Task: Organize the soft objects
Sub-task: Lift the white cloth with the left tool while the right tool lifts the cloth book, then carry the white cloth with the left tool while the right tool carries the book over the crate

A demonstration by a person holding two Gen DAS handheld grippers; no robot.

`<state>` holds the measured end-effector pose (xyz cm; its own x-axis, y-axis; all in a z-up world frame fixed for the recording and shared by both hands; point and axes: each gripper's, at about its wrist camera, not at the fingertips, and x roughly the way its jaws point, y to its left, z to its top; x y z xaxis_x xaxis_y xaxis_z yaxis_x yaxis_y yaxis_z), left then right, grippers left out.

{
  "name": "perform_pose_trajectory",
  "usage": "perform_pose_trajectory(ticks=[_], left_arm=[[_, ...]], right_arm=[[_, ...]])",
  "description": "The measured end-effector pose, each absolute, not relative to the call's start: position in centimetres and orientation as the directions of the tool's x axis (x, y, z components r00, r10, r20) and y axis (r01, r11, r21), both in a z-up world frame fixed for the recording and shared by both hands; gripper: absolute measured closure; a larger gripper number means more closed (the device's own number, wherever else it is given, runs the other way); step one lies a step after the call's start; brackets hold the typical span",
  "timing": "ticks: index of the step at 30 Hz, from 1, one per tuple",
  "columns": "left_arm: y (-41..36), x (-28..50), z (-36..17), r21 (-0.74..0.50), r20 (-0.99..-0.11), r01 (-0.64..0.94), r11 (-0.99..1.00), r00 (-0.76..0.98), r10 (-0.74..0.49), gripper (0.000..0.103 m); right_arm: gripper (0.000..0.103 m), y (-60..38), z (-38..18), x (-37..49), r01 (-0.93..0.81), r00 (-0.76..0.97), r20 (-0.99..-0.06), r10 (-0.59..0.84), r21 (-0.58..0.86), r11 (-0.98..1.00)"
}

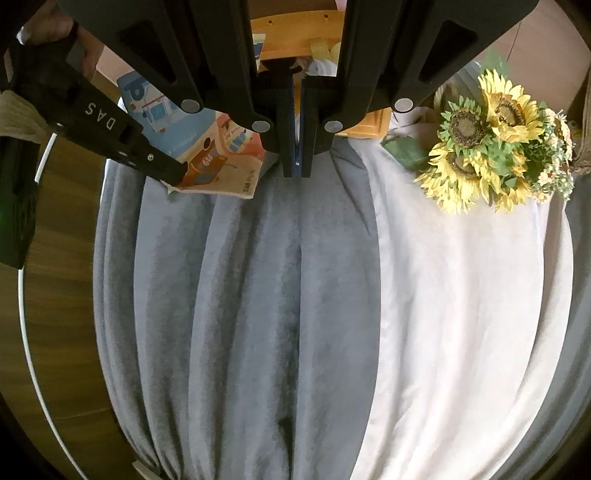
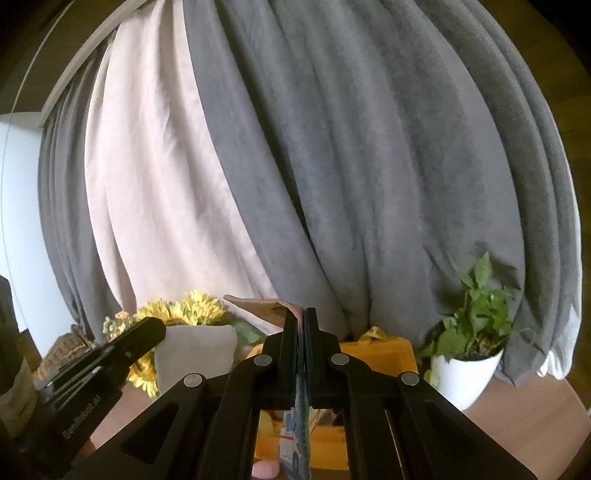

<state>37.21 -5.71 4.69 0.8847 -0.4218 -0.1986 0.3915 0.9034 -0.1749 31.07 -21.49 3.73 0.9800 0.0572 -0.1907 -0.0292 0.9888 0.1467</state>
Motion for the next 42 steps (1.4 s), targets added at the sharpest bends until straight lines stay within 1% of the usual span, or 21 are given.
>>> perform_pose_trajectory(ticks=[8,13,19,25,29,32,42], left_arm=[[-6.0,39.7,5.0,-0.173,-0.24,0.371,0.912,0.882,-0.405,0.1],[-6.0,41.7,4.7,-0.168,-0.264,0.349,0.922,0.885,-0.383,0.1],[-6.1,44.2,3.6,-0.171,-0.302,0.326,0.93,0.881,-0.364,0.1],[-6.3,46.9,1.9,-0.17,-0.35,0.299,0.939,0.873,-0.341,0.1],[-7.0,48.5,0.3,-0.163,-0.386,0.297,0.941,0.859,-0.338,0.1],[-8.0,49.4,-1.1,-0.166,-0.413,0.305,0.938,0.842,-0.347,0.1],[-11.8,51.7,-6.0,-0.208,-0.514,0.359,0.91,0.751,-0.414,0.1]], right_arm=[[0.098,-22.0,4.6,34.5,-0.048,0.968,-0.234,0.087,0.166,0.985],[0.098,-22.0,4.9,36.7,-0.072,0.963,-0.242,0.117,0.185,0.98],[0.098,-21.9,3.9,39.7,-0.115,0.948,-0.265,0.174,0.224,0.968],[0.098,-22.3,1.8,43.4,-0.145,0.922,-0.303,0.242,0.311,0.939],[0.098,-22.5,-0.5,45.7,-0.151,0.896,-0.343,0.283,0.365,0.919],[0.098,-23.1,-2.2,46.7,-0.131,0.881,-0.378,0.285,0.383,0.914],[0.098,-26.1,-6.6,48.1,-0.017,0.824,-0.528,0.207,0.342,0.94]])
